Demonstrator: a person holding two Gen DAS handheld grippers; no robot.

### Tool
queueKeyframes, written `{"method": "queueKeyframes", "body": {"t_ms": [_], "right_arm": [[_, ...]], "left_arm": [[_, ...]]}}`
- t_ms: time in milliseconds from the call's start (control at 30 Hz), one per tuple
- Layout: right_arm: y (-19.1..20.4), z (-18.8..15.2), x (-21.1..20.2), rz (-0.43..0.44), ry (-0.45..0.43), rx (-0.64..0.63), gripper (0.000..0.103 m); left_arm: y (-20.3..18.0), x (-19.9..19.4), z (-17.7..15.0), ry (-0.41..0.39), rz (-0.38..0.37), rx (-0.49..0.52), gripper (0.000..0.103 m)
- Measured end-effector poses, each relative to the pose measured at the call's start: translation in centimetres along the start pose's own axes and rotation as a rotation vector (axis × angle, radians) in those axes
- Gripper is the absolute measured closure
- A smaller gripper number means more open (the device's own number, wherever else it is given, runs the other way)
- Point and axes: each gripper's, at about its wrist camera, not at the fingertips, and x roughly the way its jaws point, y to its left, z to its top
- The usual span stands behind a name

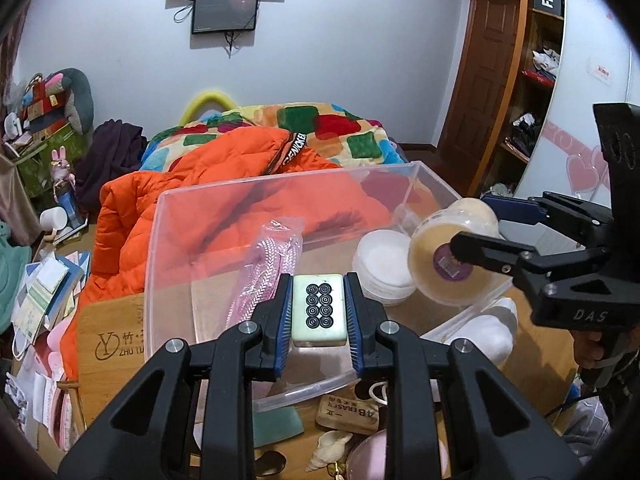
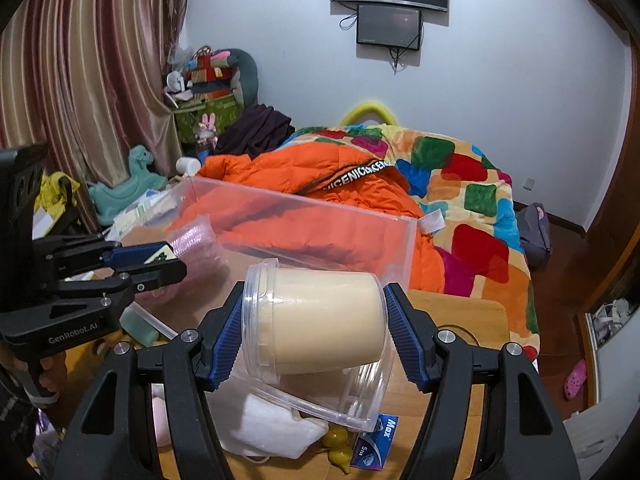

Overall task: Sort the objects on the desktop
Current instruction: 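Carry the mahjong tile and cream jar up over the clear bin, then lower the tile and jar into the bin and open both tools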

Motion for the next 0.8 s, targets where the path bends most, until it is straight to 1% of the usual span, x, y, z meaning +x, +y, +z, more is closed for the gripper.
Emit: {"method": "queueKeyframes", "body": {"t_ms": [133, 300, 633, 700, 767, 800], "right_arm": [[0.1, -0.4, 0.9, -0.003, 0.032, -0.011, 0.040], [0.1, -0.4, 0.9, 0.002, 0.038, -0.017, 0.040], [0.4, -0.7, 1.2, 0.018, 0.082, -0.027, 0.040], [0.6, -0.8, 1.2, 0.016, 0.089, -0.037, 0.039], [0.7, -0.9, 1.3, 0.026, 0.103, -0.047, 0.038], [0.8, -1.0, 1.3, 0.037, 0.113, -0.050, 0.038]], "left_arm": [[-0.6, 0.5, -0.1, 0.016, 0.002, 0.027, 0.079], [-0.9, 1.1, -0.3, 0.034, 0.013, 0.043, 0.079], [-0.7, 0.9, -0.3, 0.047, 0.024, 0.045, 0.075], [-0.5, 0.9, -0.3, 0.049, 0.019, 0.039, 0.074], [-0.5, 0.7, -0.3, 0.048, 0.017, 0.033, 0.069], [-0.4, 0.5, -0.3, 0.046, 0.018, 0.032, 0.069]]}}
